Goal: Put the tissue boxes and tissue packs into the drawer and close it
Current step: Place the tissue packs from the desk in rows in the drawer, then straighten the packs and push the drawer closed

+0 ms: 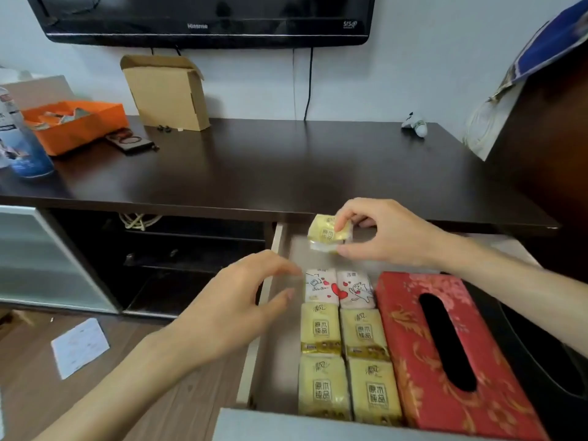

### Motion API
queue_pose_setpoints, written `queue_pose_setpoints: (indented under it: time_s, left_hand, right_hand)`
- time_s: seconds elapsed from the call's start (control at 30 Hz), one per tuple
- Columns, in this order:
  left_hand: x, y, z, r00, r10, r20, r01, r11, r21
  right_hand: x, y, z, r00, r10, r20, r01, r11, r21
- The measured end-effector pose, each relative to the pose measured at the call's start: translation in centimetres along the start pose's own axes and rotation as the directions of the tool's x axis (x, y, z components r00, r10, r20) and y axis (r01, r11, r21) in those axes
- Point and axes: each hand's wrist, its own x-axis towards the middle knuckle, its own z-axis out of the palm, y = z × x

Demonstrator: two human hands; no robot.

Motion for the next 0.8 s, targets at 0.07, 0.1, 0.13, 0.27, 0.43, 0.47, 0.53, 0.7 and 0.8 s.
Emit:
queue_pose_setpoints:
  time_s: [0.07,0.1,0.13,0.27,0.43,0.47,0.53,0.7,0.8]
  left_hand:
    - [-2.3,0.7,0.9,0.999,0.002,0.041,-0.002,1.000,0.008]
    - [-3.1,1.0,1.5,0.999,0.000,0.053,-0.001,1.000,0.021]
    - [-3.7,1.2,2.1,0.998,-0.003,0.056,0.001,0.999,0.039]
    - [-4.9,2.1,3.7,1.000,-0.004,0.023,0.001,0.991,0.137]
    - [-5.8,2.6,3.9,0.999,-0.034,-0.001,0.033,0.993,0.116]
    - [-6.0,2.7,3.8,0.999,-0.036,-0.001,0.036,0.993,0.109]
    - [-6.3,2.8,3.8,0.999,-0.038,-0.010,0.039,0.994,0.101]
    - [-7.8,3.1,3.8,0.999,-0.040,-0.004,0.040,0.994,0.098]
    - [-8.8,3.5,4.1,0.999,-0.023,-0.024,0.025,0.993,0.112]
  right_hand:
    - [-4.4,-0.1,0.5,0.997,0.026,0.067,-0.019,0.994,-0.103]
    - [-6.3,0.0,0.8,0.994,0.047,0.100,-0.029,0.986,-0.167]
    - [-7.8,0.1,1.2,0.988,0.075,0.135,-0.044,0.975,-0.216]
    - [-10.4,0.1,2.1,0.966,0.139,0.219,-0.080,0.963,-0.259]
    - [-10.0,-0.4,2.8,0.958,0.130,0.256,-0.031,0.933,-0.359]
    - [-9.8,-0.5,2.9,0.955,0.118,0.272,-0.004,0.922,-0.386]
    - [-9.5,-0.9,3.2,0.945,0.114,0.308,0.038,0.893,-0.448]
    - [-10.6,-2.1,2.6,0.948,0.117,0.296,0.034,0.888,-0.459]
    - [-13.7,-2.9,1.3,0.969,0.100,0.225,-0.008,0.926,-0.377]
